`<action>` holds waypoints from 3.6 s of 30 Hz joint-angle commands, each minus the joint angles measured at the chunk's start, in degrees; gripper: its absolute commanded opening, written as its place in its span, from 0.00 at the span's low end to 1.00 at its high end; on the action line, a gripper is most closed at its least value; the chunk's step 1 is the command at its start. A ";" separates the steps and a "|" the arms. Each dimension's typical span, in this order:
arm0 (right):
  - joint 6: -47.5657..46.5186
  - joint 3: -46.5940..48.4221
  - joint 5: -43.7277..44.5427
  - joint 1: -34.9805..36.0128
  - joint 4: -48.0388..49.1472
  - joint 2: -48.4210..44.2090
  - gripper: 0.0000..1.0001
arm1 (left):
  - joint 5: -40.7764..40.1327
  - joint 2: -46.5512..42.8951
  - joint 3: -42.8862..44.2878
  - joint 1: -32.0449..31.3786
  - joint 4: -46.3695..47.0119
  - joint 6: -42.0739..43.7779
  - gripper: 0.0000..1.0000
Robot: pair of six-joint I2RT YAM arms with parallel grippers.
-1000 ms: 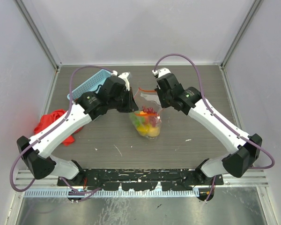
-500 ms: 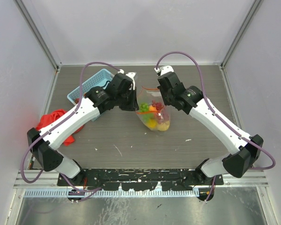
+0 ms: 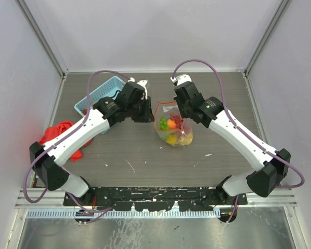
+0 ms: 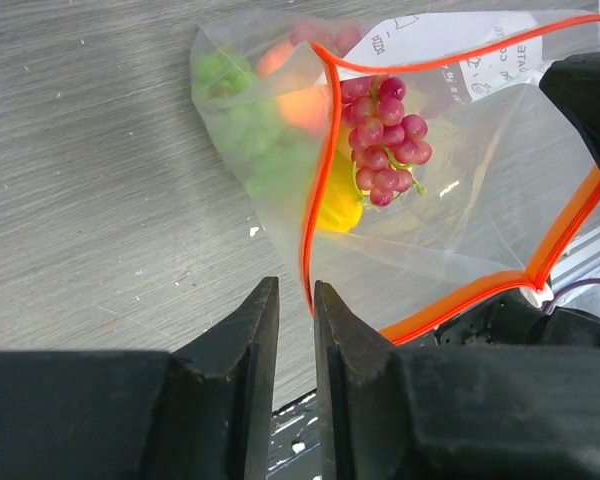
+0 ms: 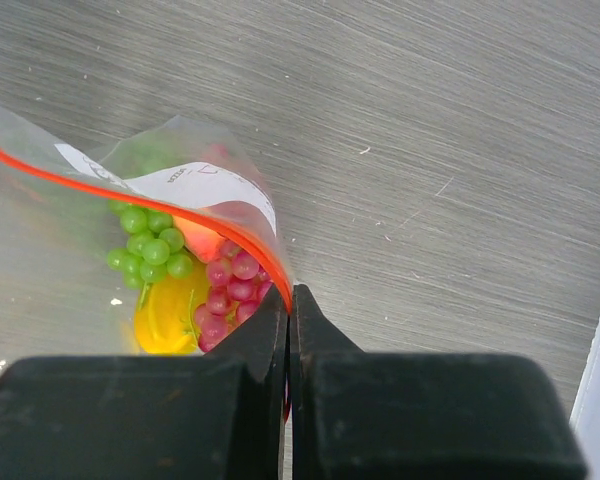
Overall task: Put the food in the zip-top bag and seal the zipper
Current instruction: Pick up the fake fruit from the bin.
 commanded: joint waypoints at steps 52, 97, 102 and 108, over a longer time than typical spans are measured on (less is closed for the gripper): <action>-0.01 -1.28 -3.46 -0.21 6.62 -2.15 0.01 | -7.49 11.60 -7.98 51.80 16.26 -1.43 0.49; 1.74 0.13 -5.38 -0.24 7.13 -0.93 0.01 | -4.54 -4.72 -9.49 45.13 13.54 2.15 0.00; 2.23 -0.31 -5.65 -0.17 7.87 -1.23 0.01 | -5.26 -9.23 -6.79 41.86 10.30 3.54 0.00; 3.02 -1.21 -6.07 -0.17 8.84 -1.68 0.01 | -3.68 -12.62 -2.98 36.94 6.00 4.70 0.00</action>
